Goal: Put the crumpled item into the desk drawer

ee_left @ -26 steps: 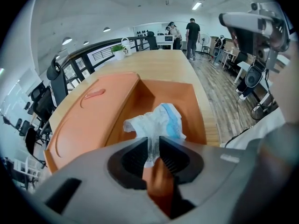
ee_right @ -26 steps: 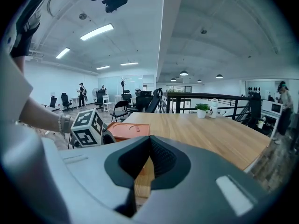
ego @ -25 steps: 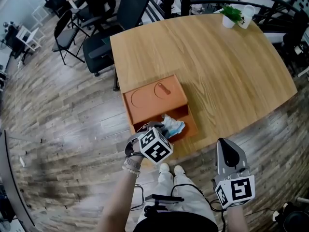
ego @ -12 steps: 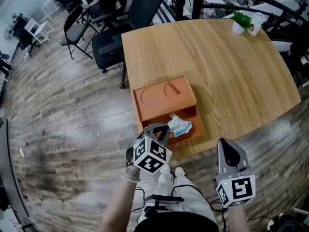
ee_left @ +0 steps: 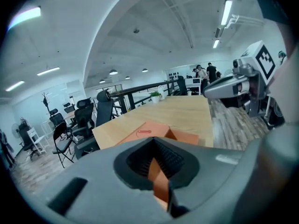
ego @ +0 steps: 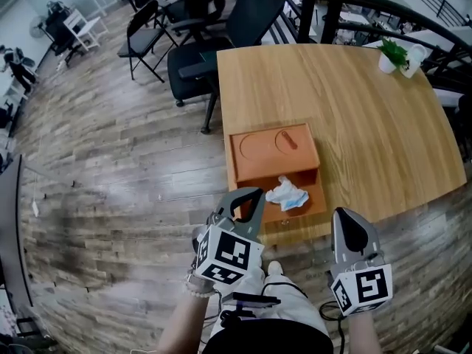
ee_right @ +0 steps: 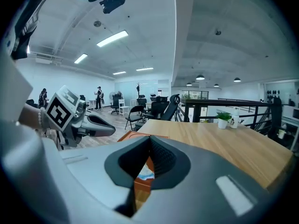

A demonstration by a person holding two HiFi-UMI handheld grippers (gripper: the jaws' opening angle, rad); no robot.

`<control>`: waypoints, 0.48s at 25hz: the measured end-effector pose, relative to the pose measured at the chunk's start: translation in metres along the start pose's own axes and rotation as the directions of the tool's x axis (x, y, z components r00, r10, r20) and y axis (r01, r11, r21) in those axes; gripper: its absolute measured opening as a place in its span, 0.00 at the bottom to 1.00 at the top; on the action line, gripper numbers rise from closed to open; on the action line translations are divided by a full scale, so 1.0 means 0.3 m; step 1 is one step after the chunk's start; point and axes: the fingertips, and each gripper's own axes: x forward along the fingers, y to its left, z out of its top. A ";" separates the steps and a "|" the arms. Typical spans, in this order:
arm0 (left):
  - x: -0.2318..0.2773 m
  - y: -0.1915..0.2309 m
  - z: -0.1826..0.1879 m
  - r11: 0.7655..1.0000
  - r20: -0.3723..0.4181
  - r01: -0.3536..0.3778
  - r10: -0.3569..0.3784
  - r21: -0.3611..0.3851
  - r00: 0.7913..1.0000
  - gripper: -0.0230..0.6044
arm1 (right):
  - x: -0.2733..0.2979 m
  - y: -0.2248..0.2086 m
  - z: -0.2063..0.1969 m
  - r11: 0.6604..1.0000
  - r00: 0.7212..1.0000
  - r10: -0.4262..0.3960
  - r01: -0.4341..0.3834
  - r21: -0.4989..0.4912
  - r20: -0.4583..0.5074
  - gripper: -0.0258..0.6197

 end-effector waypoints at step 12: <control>-0.292 0.126 0.246 0.975 0.229 -0.214 0.222 -0.060 0.948 0.03 | 0.003 0.063 0.188 0.994 0.988 0.105 -0.100 -0.046 0.116 0.04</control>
